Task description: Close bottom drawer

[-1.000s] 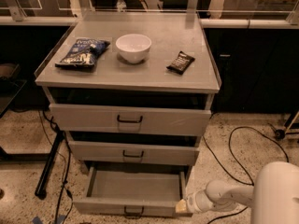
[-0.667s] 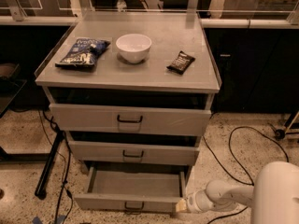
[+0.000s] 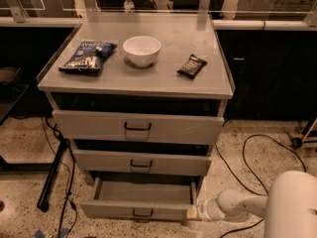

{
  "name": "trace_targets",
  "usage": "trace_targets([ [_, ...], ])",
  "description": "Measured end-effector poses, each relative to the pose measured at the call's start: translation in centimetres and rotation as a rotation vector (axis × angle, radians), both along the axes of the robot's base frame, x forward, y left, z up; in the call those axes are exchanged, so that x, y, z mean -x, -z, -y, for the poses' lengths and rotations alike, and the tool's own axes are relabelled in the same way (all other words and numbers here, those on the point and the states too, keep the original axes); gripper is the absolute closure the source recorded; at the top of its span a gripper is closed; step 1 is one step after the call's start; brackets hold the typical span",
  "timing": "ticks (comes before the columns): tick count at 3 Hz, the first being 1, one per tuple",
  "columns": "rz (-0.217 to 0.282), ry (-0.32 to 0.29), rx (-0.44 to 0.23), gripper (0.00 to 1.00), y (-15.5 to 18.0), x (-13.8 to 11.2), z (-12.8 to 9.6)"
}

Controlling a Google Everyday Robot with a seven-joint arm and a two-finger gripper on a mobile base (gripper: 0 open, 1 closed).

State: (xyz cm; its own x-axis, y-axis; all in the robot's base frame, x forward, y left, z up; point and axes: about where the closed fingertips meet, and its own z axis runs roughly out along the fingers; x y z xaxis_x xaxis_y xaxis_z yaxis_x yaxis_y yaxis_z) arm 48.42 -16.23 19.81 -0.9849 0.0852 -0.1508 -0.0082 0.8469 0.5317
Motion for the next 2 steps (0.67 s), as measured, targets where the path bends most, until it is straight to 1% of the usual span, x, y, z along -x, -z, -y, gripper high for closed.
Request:
trace_targets([
  [1,-0.037,-0.008,0.015,1.00,1.5,0.6,-0.4],
  [2,-0.059,0.025,0.034,1.00,2.9,-0.6,-0.2],
])
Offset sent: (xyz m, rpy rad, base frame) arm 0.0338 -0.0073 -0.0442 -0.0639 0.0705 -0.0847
